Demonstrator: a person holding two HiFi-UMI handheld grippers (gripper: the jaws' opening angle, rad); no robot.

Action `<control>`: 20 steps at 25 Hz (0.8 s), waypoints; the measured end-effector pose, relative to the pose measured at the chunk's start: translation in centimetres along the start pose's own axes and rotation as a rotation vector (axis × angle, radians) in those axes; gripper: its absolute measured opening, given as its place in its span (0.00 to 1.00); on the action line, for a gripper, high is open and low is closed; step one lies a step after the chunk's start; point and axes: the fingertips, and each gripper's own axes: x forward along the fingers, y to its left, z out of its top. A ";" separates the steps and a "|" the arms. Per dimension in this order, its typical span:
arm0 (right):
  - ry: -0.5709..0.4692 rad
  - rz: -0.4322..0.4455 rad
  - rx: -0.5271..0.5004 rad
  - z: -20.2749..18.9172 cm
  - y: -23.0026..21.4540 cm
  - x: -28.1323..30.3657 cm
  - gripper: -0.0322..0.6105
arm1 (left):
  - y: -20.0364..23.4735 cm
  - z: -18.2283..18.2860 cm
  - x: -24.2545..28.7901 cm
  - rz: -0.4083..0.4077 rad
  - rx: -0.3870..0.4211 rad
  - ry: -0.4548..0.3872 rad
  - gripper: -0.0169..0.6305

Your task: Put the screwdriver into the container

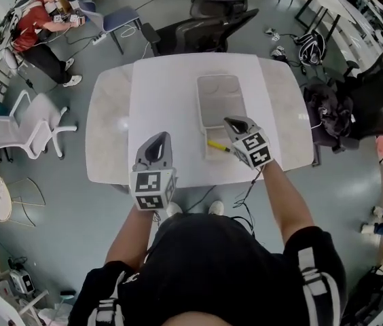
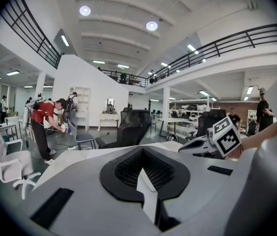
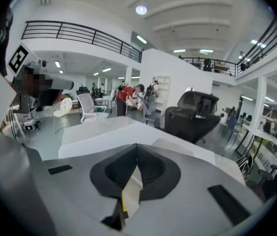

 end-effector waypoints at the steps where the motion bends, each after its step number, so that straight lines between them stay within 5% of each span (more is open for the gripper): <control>1: -0.040 -0.035 0.000 1.1 -0.4 -0.9 0.07 | -0.4 0.4 0.3 -0.014 0.002 -0.007 0.04; 12: -0.358 -0.410 0.101 6.7 -4.4 -12.7 0.07 | -4.7 2.5 3.4 -0.160 0.046 -0.048 0.04; 16: -0.491 -0.500 0.124 7.6 -3.8 -16.6 0.07 | -5.9 3.3 3.7 -0.201 0.052 -0.085 0.04; 20: -0.513 -0.563 0.160 6.9 -3.6 -18.4 0.07 | -7.0 3.8 4.0 -0.232 0.063 -0.098 0.04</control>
